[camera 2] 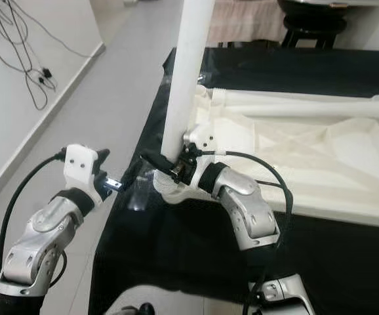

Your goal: Building children table

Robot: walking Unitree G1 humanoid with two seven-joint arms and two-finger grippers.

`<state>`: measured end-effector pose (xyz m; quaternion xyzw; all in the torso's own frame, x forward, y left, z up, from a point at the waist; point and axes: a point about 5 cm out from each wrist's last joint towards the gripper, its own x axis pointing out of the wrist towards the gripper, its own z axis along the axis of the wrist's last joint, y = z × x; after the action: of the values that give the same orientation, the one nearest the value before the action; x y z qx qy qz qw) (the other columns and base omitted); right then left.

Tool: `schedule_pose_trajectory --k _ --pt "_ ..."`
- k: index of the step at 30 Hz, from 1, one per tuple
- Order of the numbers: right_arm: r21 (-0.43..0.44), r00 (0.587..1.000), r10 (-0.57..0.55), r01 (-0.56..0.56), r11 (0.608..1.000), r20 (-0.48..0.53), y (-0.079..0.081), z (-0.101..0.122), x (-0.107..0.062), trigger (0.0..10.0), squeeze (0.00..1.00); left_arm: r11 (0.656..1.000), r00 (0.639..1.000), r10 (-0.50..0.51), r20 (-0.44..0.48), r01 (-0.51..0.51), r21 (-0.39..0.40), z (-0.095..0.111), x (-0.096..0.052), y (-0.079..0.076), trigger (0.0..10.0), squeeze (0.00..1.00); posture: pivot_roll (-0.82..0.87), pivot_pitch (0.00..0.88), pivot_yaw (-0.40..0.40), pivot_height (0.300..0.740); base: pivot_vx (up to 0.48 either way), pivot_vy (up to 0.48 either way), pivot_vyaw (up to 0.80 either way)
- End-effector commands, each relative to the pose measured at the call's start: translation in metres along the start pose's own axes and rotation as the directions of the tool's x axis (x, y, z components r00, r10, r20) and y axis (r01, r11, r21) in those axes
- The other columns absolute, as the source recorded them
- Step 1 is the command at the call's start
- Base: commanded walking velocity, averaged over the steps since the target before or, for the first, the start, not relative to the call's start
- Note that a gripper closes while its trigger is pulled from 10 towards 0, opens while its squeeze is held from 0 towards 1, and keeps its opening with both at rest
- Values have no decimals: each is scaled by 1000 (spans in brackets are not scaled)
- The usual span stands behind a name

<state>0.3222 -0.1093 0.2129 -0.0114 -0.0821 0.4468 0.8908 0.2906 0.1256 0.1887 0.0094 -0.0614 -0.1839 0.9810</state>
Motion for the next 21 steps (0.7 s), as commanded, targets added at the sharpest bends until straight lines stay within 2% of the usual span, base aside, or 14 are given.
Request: schedule_pose_trajectory --k 1,10,21 --pt "-8 1000 7 -7 1000 14 3 1 3 10000 0 1000 1000 11 -27 -10 5 -5 -3 4 10000 0 -49 132 45 740 0 0 0" --pt "-21 998 -57 58 998 8 -3 -1 4 10000 0 1000 1000 -1 17 1 20 -4 -4 6 10000 0 -51 130 41 740 0 0 0" --pt "-22 993 -119 118 993 -11 -5 -7 5 10000 0 999 1000 -6 -30 5 -42 -22 -14 5 10000 0 -52 127 41 740 0 0 0"
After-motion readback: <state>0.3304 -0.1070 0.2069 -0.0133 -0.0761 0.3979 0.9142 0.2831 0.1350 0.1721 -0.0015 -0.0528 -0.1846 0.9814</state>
